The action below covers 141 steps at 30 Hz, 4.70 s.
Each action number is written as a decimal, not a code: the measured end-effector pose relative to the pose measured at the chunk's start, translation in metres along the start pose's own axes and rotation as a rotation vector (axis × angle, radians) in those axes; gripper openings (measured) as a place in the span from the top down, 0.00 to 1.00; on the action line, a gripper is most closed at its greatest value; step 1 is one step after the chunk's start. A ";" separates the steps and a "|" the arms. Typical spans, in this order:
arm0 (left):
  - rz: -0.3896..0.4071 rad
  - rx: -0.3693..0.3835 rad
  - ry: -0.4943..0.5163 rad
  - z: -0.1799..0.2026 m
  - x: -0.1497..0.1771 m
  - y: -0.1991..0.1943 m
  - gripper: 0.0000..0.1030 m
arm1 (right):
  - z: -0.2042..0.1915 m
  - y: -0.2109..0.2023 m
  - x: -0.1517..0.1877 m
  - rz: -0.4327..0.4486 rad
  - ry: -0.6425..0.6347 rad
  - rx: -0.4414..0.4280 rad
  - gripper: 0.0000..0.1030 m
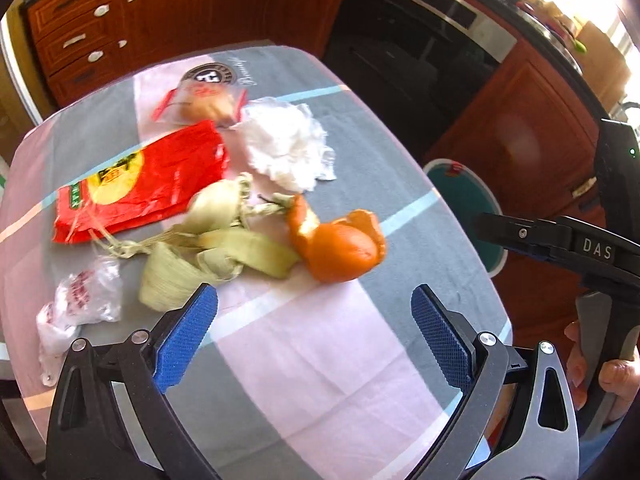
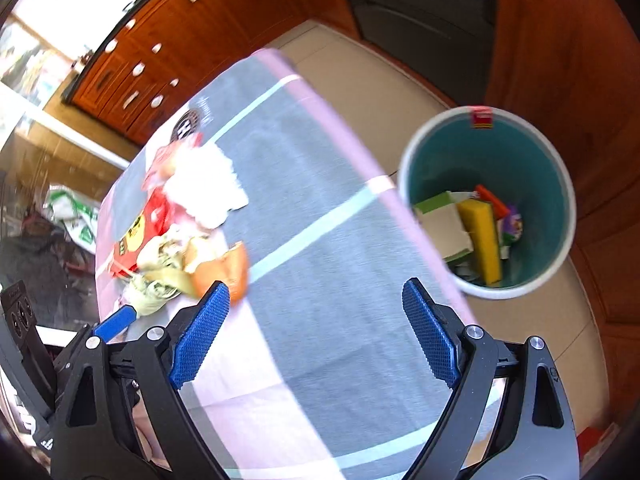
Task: Collect trash
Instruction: 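Return both tools to the table toward the orange peel and husks, then grasp the orange peel with the right tool while the left tool grasps a green husk strip, then carry the peel and husk strip over the bin and open both tools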
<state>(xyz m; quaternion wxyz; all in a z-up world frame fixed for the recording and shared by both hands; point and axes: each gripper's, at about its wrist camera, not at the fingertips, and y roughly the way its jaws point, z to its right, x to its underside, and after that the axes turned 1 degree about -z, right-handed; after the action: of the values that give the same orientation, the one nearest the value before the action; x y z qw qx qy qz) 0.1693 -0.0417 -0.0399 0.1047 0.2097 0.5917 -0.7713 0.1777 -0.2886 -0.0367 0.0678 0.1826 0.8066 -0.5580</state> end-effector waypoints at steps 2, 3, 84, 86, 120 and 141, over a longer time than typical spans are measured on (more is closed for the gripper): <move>0.008 -0.015 -0.027 -0.021 0.005 -0.007 0.05 | -0.018 0.006 0.003 -0.013 -0.036 0.002 0.18; 0.009 -0.023 -0.038 -0.030 0.007 -0.009 0.05 | -0.027 0.010 0.005 -0.020 -0.051 0.002 0.18; -0.046 -0.018 -0.139 0.091 -0.001 0.061 0.78 | 0.093 0.010 -0.020 0.012 0.000 -0.213 0.64; -0.044 -0.006 -0.098 0.103 -0.006 0.062 0.78 | 0.105 -0.001 -0.021 0.034 0.022 -0.200 0.64; -0.199 0.175 0.286 0.227 -0.067 0.158 0.77 | 0.233 -0.001 -0.048 0.078 0.288 0.035 0.28; -0.230 0.208 0.339 0.261 -0.059 0.184 0.31 | 0.250 -0.016 -0.044 0.092 0.347 0.078 0.21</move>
<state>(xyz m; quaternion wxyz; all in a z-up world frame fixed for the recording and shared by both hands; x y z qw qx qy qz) 0.2455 -0.3477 -0.1181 -0.1071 0.2771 0.5383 -0.7887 0.1886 -0.5345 -0.1010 -0.0542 0.3155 0.7747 -0.5454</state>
